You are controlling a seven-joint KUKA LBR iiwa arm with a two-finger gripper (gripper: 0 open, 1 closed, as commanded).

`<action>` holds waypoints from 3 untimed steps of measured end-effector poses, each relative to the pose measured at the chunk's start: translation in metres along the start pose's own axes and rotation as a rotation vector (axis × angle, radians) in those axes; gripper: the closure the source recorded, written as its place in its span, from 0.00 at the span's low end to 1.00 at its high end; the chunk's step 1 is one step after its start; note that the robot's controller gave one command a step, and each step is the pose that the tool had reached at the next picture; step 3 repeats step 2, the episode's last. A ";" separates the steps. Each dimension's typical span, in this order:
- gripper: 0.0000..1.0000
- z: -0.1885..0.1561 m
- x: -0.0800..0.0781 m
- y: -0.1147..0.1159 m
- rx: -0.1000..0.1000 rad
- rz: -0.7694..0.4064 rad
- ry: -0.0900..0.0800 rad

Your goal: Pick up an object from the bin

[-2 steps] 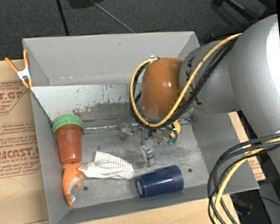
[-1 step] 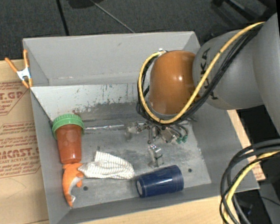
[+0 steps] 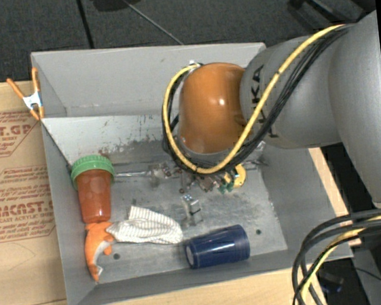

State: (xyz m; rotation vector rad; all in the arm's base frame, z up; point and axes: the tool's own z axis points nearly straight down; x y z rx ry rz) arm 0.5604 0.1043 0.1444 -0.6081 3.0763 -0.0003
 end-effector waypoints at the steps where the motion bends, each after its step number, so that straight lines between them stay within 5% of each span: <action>1: 0.00 -0.003 -0.006 0.035 -0.004 -0.019 0.002; 2: 0.00 0.012 0.015 0.044 -0.001 -0.138 0.003; 3: 0.00 0.012 0.015 0.044 -0.001 -0.138 0.003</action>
Offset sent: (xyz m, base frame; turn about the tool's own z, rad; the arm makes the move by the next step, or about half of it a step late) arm -0.0421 0.0370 -0.0200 -0.1751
